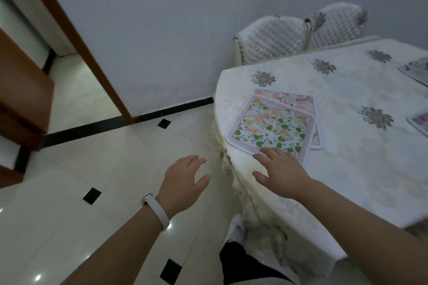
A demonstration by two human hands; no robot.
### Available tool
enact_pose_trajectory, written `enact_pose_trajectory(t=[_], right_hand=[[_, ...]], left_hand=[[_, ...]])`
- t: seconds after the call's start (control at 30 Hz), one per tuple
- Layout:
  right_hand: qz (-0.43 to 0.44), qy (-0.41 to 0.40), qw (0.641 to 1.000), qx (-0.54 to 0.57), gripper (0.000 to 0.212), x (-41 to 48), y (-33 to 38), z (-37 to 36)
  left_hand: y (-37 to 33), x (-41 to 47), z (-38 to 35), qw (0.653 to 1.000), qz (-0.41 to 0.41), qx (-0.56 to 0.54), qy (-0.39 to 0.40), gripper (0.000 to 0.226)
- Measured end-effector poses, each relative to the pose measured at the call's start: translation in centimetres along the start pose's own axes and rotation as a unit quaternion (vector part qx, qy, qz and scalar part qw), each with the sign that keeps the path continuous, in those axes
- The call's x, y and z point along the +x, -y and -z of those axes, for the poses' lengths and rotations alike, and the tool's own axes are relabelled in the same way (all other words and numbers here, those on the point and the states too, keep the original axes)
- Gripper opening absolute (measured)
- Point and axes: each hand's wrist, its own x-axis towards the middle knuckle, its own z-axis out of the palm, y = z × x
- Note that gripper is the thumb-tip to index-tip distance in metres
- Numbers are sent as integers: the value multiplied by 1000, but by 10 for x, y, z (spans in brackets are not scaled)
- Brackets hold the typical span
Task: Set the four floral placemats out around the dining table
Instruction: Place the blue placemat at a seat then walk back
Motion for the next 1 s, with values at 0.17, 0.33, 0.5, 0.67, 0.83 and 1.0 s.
enact_pose_trajectory(t=[0.17, 0.33, 0.5, 0.67, 0.83, 1.0], right_hand=[[-34, 2, 999, 39, 56, 41, -35, -9], [-109, -11, 989, 97, 54, 70, -89, -14], [-189, -7, 972, 136, 52, 83, -131, -25], [-260, 11, 952, 160, 50, 78, -152, -44], [-326, 2, 923, 206, 45, 76, -158, -59], [-413, -7, 869, 272, 48, 79, -151, -60]], left_hand=[[-1, 70, -16, 999, -12, 15, 49, 62], [-17, 152, -36, 992, -59, 20, 111, 58], [-37, 213, -49, 990, -61, -20, 125, 61], [-45, 246, -57, 980, -53, -21, 188, 50], [-40, 285, -72, 970, -59, -15, 234, 45], [-41, 310, -88, 964, -24, -49, 259, 38]])
